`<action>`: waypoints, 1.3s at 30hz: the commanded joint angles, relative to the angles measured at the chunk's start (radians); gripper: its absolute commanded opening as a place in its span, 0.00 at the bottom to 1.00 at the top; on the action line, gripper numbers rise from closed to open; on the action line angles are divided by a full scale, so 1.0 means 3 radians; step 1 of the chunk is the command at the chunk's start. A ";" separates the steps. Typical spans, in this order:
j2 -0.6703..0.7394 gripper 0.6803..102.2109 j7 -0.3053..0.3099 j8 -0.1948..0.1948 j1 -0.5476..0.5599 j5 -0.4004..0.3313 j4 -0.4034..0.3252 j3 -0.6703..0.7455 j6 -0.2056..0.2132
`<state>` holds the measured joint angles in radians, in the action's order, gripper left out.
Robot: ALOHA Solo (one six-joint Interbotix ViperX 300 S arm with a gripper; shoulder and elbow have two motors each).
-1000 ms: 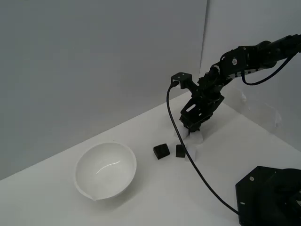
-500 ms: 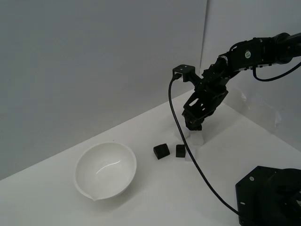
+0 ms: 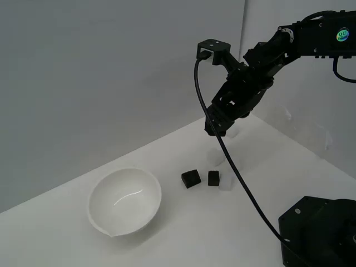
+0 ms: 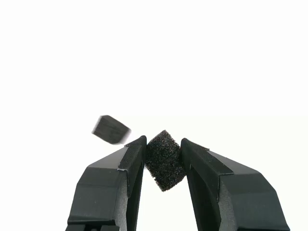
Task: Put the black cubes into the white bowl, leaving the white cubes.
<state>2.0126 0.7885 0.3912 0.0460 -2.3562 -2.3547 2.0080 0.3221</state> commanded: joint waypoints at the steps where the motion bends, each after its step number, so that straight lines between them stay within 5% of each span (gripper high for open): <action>1: 0.0153 0.32 0.0000 -0.0026 0.0235 0.0107 0.0087 0.0164 0.0148; 13: 0.0010 0.32 -0.0051 -0.0159 0.1033 0.0465 0.0440 0.0015 0.0527; 34: -0.0716 0.34 -0.0327 -0.0215 0.1800 0.0849 0.0828 -0.0701 0.0726; 36: -0.0716 0.49 -0.0332 -0.0215 0.1800 0.0854 0.0833 -0.0706 0.0726; 39: -0.0721 1.00 -0.0358 -0.0215 0.1800 0.0864 0.0839 -0.0711 0.0726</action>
<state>1.7748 0.6888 0.3206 0.5768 -2.1322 -2.1261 1.7687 0.5108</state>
